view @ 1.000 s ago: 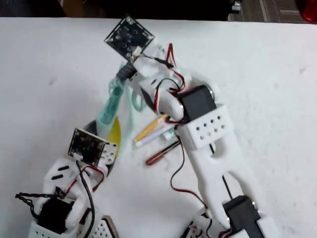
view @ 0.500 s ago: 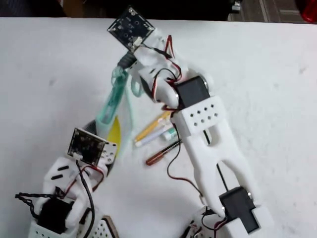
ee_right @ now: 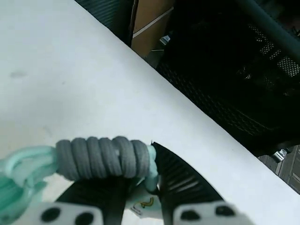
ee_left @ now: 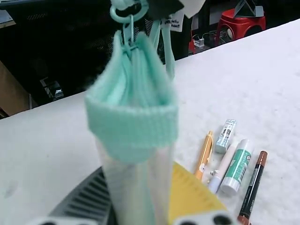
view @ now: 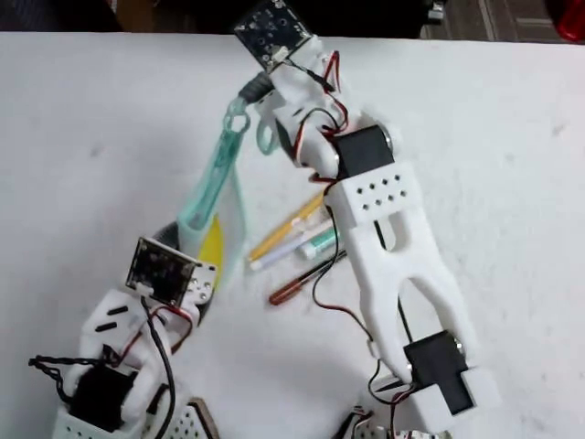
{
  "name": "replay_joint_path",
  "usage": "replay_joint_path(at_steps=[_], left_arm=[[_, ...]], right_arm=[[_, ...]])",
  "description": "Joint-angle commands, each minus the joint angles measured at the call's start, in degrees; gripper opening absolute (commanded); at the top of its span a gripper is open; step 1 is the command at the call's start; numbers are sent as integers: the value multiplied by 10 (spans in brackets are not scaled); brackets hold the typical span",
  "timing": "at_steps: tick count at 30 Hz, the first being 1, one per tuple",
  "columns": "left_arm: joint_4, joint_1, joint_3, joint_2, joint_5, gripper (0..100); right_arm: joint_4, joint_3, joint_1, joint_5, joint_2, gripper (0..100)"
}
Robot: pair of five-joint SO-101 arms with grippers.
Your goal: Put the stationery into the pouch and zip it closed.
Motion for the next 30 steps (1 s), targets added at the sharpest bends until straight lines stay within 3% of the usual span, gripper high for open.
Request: replay_joint_path(at_steps=[1, 11, 15, 22, 30], left_arm=[[-2, 2, 3, 5, -9, 21], [-2, 1, 3, 5, -9, 21], [-5, -18, 3, 5, -9, 21], [-5, -22, 1, 5, -6, 21], [-6, -22, 1, 5, -4, 21]], right_arm=[[-29, -11, 27, -9, -4, 17], [1, -73, 26, -9, 50, 17], [86, -106, 10, -10, 41, 38], [225, -107, 12, -4, -34, 317], [463, -105, 11, 40, -94, 270]])
